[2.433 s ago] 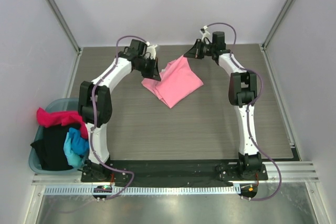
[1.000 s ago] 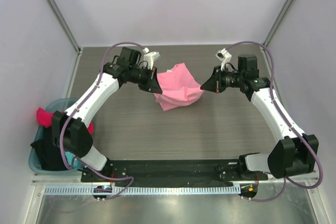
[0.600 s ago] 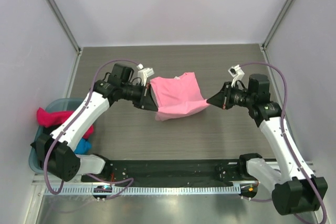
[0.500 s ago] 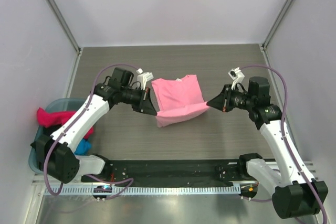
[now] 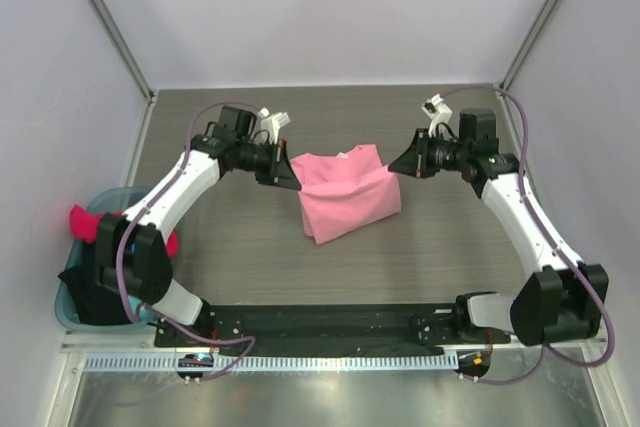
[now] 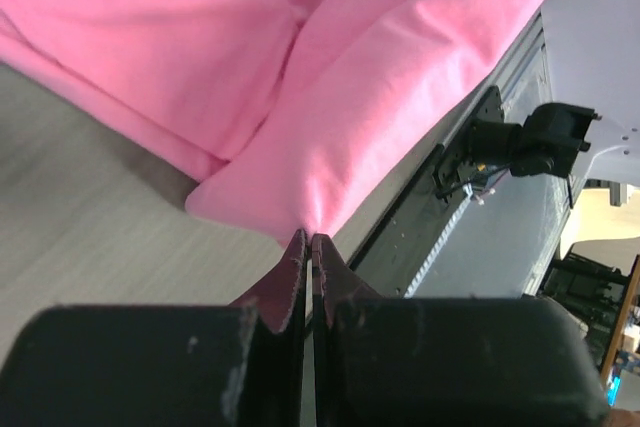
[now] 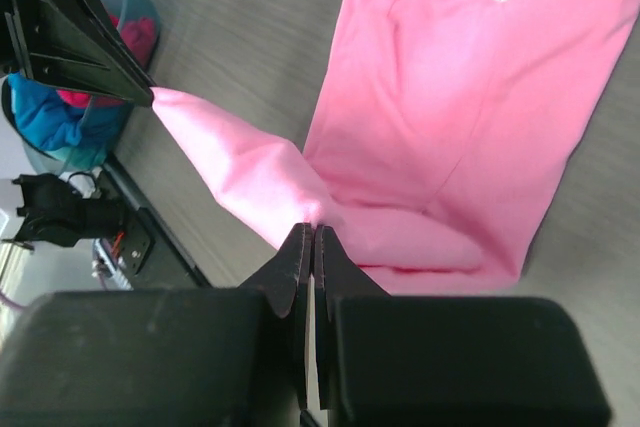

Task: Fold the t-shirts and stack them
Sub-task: Fold the tshirt

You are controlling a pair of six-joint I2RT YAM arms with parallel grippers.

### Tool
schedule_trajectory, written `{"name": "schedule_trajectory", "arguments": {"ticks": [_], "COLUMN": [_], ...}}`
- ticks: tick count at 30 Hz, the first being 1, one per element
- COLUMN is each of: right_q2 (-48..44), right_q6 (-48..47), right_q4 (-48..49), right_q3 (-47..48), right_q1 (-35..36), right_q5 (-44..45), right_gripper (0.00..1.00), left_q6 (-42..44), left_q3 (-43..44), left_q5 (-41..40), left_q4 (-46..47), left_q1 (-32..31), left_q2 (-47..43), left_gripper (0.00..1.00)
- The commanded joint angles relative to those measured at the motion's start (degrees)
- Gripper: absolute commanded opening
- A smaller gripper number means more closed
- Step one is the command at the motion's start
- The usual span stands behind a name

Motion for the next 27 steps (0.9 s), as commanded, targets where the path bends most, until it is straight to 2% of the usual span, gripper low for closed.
{"name": "schedule_trajectory", "arguments": {"ticks": [1, 9, 14, 22, 27], "right_q2": [5.16, 21.31, 31.08, 46.29, 53.77], "right_q6": [-3.87, -4.66, -3.87, -3.0, -2.64], "right_q4": [4.53, 11.91, 16.3, 17.8, 18.07], "right_q3": [6.03, 13.5, 19.99, 32.74, 39.95], "right_q1": [0.22, 0.13, 0.13, 0.13, 0.13], "right_q5": [0.55, 1.96, 2.66, 2.22, 3.01], "right_gripper": [0.01, 0.01, 0.01, 0.01, 0.01], "left_q6": [2.56, 3.36, 3.0, 3.18, 5.46], "left_q3": [7.07, 17.08, 19.56, 22.89, 30.71], "left_q5": [-0.43, -4.03, -5.97, -8.87, -11.32], "left_q4": [1.69, 0.64, -0.6, 2.3, 1.26], "left_q1": [0.5, 3.4, 4.98, 5.51, 5.69], "left_q2": [4.77, 14.19, 17.71, 24.83, 31.33], "left_gripper": [0.0, 0.0, 0.0, 0.0, 0.0]}}
